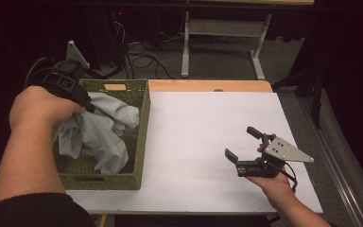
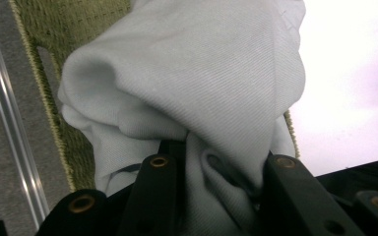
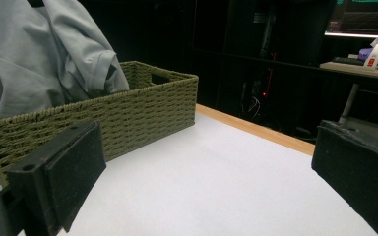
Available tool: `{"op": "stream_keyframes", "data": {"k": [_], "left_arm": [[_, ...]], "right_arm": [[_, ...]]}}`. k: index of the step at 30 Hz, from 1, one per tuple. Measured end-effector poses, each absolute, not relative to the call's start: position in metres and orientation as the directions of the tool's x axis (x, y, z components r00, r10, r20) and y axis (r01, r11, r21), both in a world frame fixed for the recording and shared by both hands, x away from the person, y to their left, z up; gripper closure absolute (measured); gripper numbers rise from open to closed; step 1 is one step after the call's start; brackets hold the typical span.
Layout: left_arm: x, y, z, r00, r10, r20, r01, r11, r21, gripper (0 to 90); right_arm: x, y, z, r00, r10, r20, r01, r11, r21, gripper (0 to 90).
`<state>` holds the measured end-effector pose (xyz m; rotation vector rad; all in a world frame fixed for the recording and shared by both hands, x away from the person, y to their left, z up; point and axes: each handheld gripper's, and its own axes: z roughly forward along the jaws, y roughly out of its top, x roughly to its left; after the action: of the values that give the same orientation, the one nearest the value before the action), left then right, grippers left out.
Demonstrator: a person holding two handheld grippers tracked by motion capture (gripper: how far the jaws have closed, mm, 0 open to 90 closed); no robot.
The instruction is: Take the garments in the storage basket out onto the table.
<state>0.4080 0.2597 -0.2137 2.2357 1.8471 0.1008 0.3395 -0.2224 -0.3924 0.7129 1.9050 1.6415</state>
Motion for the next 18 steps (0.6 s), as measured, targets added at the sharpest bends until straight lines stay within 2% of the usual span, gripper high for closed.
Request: {"op": "stream_keyframes", "data": {"k": [18], "left_arm": [[0.406, 0.254, -0.184, 0.197, 0.977, -0.085, 0.957, -0.173, 0.234, 74.9]], "right_arm": [[0.340, -0.222, -0.393, -0.729, 0.683, -0.049, 0.055, 0.129, 0.990, 0.9]]}}
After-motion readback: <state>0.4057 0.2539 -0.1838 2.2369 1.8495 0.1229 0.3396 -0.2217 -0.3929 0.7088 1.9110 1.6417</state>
